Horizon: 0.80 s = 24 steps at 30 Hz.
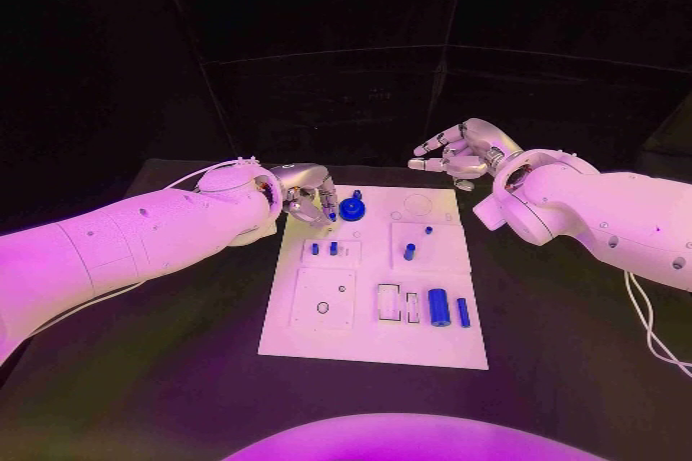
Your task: Assemble the parts on the task board
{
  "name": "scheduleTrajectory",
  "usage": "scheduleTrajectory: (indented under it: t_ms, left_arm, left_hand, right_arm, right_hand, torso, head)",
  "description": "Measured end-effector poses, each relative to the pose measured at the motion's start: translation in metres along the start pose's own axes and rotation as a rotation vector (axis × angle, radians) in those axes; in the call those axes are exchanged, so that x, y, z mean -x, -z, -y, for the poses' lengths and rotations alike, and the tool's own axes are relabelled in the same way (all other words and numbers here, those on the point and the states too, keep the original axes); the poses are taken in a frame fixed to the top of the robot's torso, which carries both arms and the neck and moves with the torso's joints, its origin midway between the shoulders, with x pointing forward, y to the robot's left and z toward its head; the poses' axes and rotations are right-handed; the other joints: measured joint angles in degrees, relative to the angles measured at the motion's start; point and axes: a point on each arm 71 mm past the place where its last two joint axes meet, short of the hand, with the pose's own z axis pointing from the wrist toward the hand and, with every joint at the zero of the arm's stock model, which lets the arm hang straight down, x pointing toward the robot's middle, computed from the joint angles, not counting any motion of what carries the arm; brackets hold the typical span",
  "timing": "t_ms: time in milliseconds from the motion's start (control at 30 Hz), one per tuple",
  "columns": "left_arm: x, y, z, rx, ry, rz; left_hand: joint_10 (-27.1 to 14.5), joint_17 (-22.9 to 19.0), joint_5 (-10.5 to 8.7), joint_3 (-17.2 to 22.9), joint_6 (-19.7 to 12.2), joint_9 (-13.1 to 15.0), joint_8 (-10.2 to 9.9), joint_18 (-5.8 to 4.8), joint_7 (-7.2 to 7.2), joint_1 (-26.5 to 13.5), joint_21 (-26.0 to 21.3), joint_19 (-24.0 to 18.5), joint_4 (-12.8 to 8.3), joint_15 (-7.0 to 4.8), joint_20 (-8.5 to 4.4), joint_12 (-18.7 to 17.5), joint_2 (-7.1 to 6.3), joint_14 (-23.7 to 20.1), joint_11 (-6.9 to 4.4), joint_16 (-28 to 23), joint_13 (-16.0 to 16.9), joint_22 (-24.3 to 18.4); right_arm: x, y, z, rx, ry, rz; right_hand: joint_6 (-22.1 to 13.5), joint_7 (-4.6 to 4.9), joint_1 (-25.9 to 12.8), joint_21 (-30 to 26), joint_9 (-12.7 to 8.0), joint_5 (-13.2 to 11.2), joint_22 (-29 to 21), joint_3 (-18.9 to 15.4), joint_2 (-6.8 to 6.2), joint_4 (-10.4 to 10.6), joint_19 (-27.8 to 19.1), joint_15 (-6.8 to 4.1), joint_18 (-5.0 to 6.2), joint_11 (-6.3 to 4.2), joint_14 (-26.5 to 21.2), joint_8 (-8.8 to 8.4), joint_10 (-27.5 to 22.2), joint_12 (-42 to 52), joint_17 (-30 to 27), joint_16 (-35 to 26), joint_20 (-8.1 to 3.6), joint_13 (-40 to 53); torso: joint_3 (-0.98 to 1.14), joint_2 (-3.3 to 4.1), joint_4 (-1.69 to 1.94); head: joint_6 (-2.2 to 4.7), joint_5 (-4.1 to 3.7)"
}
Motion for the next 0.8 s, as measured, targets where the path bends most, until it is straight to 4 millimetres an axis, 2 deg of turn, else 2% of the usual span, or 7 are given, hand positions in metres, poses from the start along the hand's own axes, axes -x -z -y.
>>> scheduleTrajectory:
  t_ms: [333, 800]
  left_arm:
    - [-0.001, 0.0049, -0.0066, 0.029, 0.01, -0.03]
    - [-0.0044, 0.0007, -0.0066, 0.044, 0.015, -0.062]
  left_hand:
    - [0.0, -0.1, 0.0, 0.0, 0.0, 0.0, 0.0, 0.0, 0.0, 0.0, 0.0, 0.0, 0.0, 0.0, 0.01, -0.2, 0.0, 0.0, 0.0, 0.0, 0.0, 0.0]
    - [0.0, -0.2, 0.0, 0.0, 0.0, 0.0, 0.0, 0.0, 0.0, -0.2, 0.0, 0.0, 0.0, 0.0, 0.01, -0.2, -0.19, 0.0, 0.0, 0.0, 0.0, 0.1]
  right_arm:
    - [0.0003, -0.0001, 0.0006, -0.002, 0.001, 0.0]
    - [0.0, -0.0001, 0.0004, -0.001, 0.0, -0.002]
  right_hand:
    - [0.0, 0.0, 0.0, 0.0, 0.0, 0.0, 0.0, 0.0, 0.0, 0.0, 0.0, 0.0, 0.0, 0.0, 0.0, 0.0, 0.0, 0.0, 0.0, 0.0, 0.0, 0.0]
    - [0.0, 0.0, 0.0, 0.0, 0.0, 0.0, 0.0, 0.0, 0.0, 0.0, 0.0, 0.0, 0.0, 0.0, 0.0, 0.0, 0.0, 0.0, 0.0, 0.0, 0.0, 0.0]
  torso:
    - [-0.02, 0.02, -0.12]
    - [0.03, 0.03, -0.21]
  head:
    - [-0.18, 0.16]
    - [-0.21, 0.25]
